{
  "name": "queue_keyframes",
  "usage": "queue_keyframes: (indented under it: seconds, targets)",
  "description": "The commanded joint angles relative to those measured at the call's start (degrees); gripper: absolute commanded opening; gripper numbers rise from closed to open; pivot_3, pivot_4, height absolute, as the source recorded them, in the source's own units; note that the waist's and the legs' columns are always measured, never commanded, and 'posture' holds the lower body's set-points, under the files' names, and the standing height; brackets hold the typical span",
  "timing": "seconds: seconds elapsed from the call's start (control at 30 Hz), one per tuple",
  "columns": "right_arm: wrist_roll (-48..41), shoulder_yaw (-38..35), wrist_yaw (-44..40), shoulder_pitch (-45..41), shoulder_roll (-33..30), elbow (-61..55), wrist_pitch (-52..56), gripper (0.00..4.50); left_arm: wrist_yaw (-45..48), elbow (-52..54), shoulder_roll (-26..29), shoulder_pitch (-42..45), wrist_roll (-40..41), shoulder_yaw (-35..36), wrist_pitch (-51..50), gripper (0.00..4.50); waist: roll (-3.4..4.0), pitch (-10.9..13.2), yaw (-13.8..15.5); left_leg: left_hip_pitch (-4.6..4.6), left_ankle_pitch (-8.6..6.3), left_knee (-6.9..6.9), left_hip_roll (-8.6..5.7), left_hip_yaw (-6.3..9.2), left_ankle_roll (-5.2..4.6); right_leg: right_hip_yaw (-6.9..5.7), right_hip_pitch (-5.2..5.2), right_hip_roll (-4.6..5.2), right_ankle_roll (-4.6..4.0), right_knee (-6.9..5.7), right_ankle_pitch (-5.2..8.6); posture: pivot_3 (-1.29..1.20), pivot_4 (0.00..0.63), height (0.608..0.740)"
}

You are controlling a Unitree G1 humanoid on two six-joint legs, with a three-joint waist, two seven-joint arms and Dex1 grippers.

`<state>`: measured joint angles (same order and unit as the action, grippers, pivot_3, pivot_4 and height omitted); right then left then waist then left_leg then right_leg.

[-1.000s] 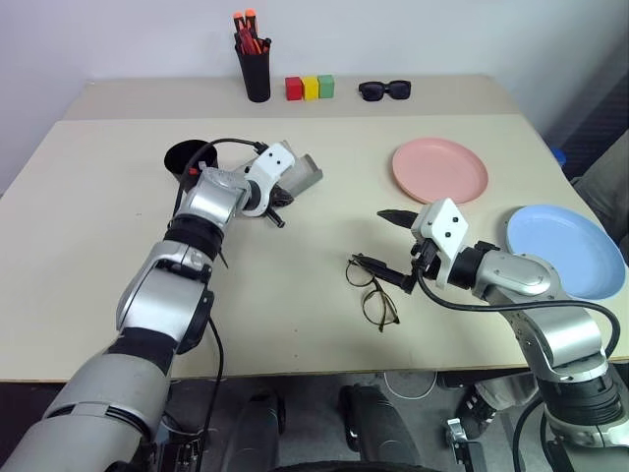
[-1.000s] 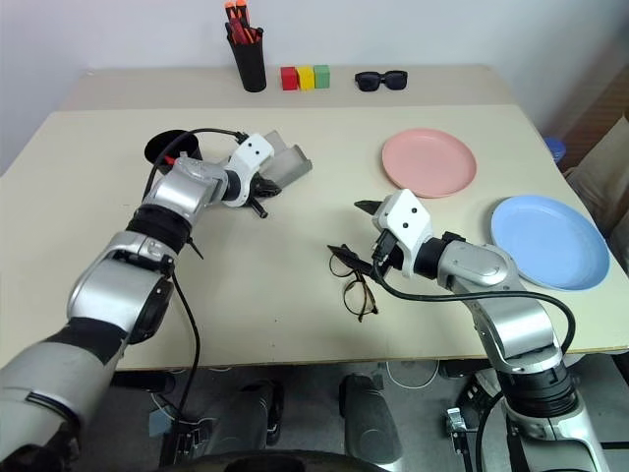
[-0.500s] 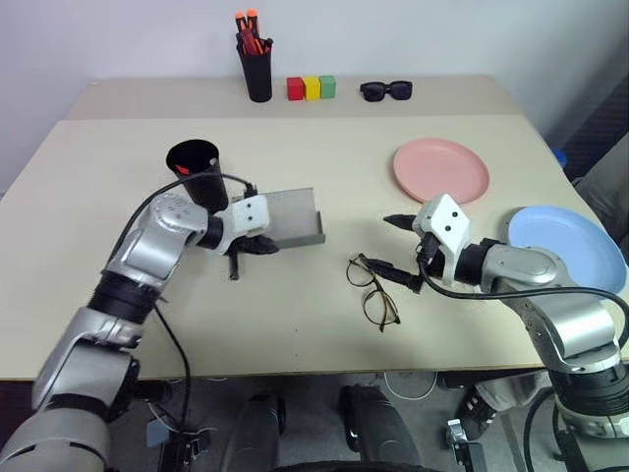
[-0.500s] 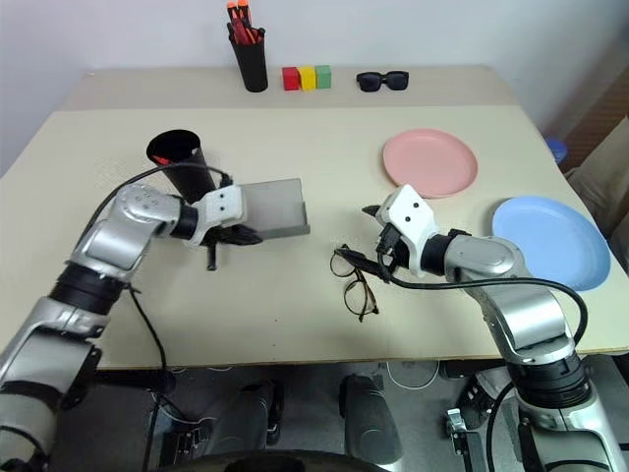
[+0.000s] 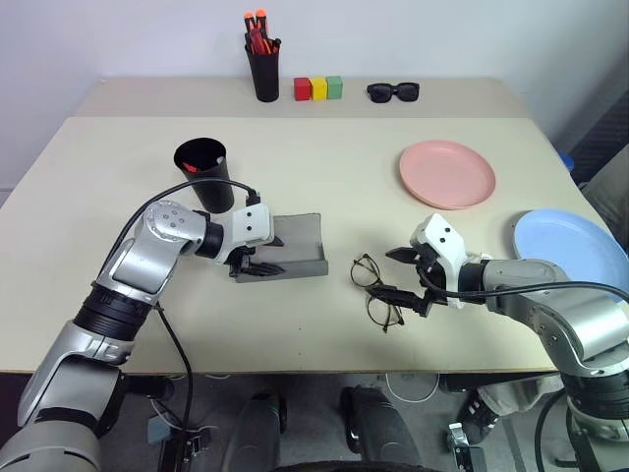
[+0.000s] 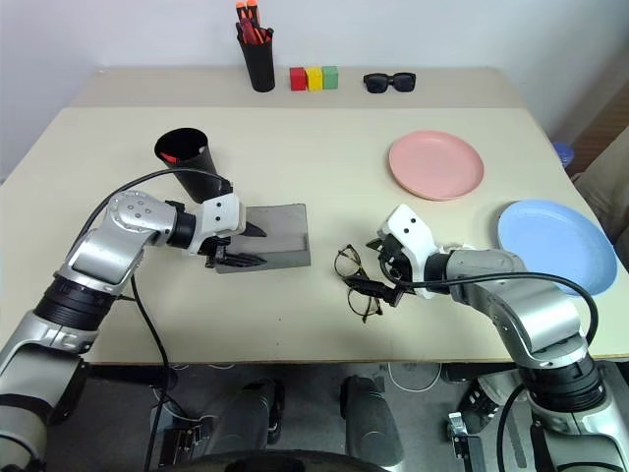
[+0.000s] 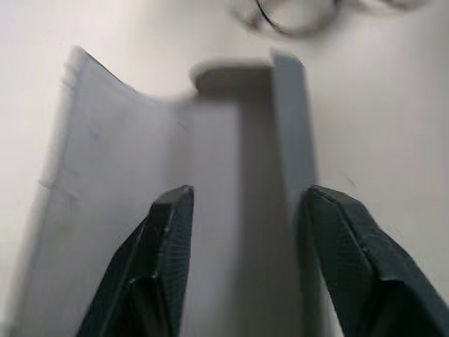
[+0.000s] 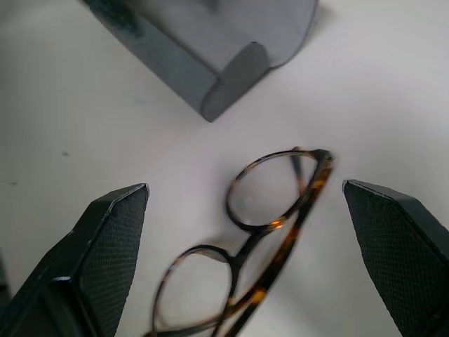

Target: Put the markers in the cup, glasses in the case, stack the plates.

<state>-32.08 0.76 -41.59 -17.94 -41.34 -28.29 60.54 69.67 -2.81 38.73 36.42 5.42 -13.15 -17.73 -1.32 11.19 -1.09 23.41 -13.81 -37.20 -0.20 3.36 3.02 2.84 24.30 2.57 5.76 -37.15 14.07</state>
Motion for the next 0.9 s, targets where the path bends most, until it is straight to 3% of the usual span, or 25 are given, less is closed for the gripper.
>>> queue_keyframes:
  seconds: [0.03, 0.23, 0.4, 0.5, 0.73, 0.9]
  targets:
    - [-2.2, -2.9, 1.9, 1.2, 1.1, -1.3, 2.0, 4.50, -0.7, 7.7, 0.0, -5.4, 5.4, 5.9, 5.6, 2.68, 0.01, 0.0, 0.0, -0.01, -0.01, 0.03, 0.01, 0.00, -0.01, 0.00, 0.00, 0.00, 0.00, 0.01, 0.00, 0.00, 0.150, 0.740]
    - [-3.4, -3.3, 4.8, 1.7, 3.2, 0.9, 5.1, 4.50, 0.4, 17.7, 2.1, -17.7, 13.4, 10.1, 3.0, 2.68, 0.02, 0.0, 0.1, -0.02, -0.01, -0.01, 0.05, -0.02, -0.03, 0.02, -0.01, 0.00, -0.03, 0.00, 0.00, 0.00, 0.150, 0.740]
    - [-3.5, -3.2, 6.2, 1.2, 4.1, 3.2, 6.1, 4.50, -2.0, 24.1, 4.9, -26.9, 12.1, 9.3, 2.4, 2.68, 0.03, 0.0, 0.2, -0.03, 0.01, -0.01, 0.06, -0.05, -0.06, 0.03, -0.03, 0.01, -0.19, 0.04, 0.09, 0.00, 0.150, 0.740]
    - [-3.8, -3.4, 6.5, 0.8, 4.3, 4.1, 6.8, 3.64, -3.8, 26.0, 5.2, -28.9, 12.5, 9.3, 1.1, 2.72, 0.03, 0.0, 0.3, -0.02, 0.02, -0.02, 0.05, -0.06, -0.07, 0.03, -0.04, 0.01, -0.19, 0.05, 0.10, 0.00, 0.150, 0.740]
    - [-4.6, -3.4, 6.5, 0.2, 3.8, 4.1, 8.2, 0.14, -6.6, 26.7, 4.8, -29.4, 12.7, 8.9, 0.0, 2.72, 0.06, 0.0, 0.1, -0.03, 0.02, -0.01, 0.05, -0.08, -0.08, 0.03, -0.04, 0.00, -0.19, 0.05, 0.10, 0.00, 0.150, 0.740]
    - [-5.4, -3.5, 6.9, -0.4, 3.1, 3.5, 8.5, 0.05, -6.9, 25.9, 5.3, -30.4, 12.6, 9.0, 0.2, 2.72, 0.04, -0.1, 0.2, -0.07, 0.02, -0.01, 0.04, -0.09, -0.08, 0.03, -0.09, 0.01, -0.19, 0.07, 0.11, 0.00, 0.150, 0.740]
